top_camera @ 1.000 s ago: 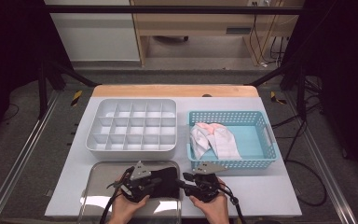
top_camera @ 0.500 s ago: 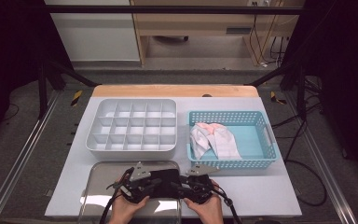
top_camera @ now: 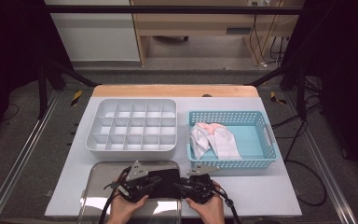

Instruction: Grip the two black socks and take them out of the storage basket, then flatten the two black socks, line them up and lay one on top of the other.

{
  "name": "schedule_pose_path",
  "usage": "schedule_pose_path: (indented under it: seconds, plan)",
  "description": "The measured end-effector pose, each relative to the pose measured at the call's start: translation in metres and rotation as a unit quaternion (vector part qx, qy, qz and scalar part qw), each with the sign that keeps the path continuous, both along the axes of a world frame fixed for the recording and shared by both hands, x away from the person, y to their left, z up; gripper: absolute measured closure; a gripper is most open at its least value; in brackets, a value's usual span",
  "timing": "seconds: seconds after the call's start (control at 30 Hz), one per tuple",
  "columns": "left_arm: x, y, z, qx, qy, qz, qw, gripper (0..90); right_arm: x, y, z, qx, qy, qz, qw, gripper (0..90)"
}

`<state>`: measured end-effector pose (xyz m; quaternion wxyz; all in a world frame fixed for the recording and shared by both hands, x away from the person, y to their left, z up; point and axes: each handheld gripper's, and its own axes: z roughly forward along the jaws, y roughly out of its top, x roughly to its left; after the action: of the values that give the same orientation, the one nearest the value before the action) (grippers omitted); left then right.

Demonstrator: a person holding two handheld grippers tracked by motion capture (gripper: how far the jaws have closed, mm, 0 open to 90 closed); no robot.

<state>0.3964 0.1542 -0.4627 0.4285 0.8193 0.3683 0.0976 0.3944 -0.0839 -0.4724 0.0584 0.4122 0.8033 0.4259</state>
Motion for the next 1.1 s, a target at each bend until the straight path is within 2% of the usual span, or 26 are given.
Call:
schedule_pose_path:
  seconds: [0.13,0.23,0.37,0.5,0.57,0.77,0.87,1.0,1.1]
  plan:
    - [0.000,-0.002,-0.005,0.014,0.011,-0.004,0.9998,85.2,-0.001,-0.001,-0.003,0.004,0.009,-0.001,0.9999,62.4]
    - [0.000,-0.005,-0.006,0.026,0.007,-0.005,0.9996,86.4,0.001,0.000,-0.005,0.010,0.015,0.005,0.9998,68.2]
    - [0.000,-0.005,-0.007,0.024,0.013,-0.003,0.9996,86.7,0.002,-0.001,-0.005,0.017,0.024,0.003,0.9996,73.1]
    - [0.000,-0.006,-0.007,0.026,0.013,-0.003,0.9996,86.7,0.001,-0.002,-0.002,0.022,0.025,0.007,0.9994,82.7]
    - [0.000,-0.006,-0.007,0.025,0.013,-0.003,0.9996,86.7,0.001,-0.002,0.000,0.023,0.025,0.008,0.9994,83.7]
    - [0.000,-0.010,-0.007,0.025,0.014,-0.006,0.9996,86.7,-0.001,-0.002,0.013,0.028,-0.007,0.021,0.9994,83.6]
    - [0.001,-0.012,-0.007,0.025,0.015,-0.007,0.9995,86.7,-0.004,-0.001,0.021,0.033,-0.027,0.036,0.9984,83.4]
    - [0.000,-0.012,-0.007,0.024,0.015,-0.005,0.9996,86.4,-0.005,0.005,0.025,0.031,-0.033,0.052,0.9976,83.8]
    - [0.000,-0.008,-0.003,0.011,0.016,-0.002,0.9998,84.6,-0.005,0.004,0.026,0.025,-0.034,0.050,0.9979,83.8]
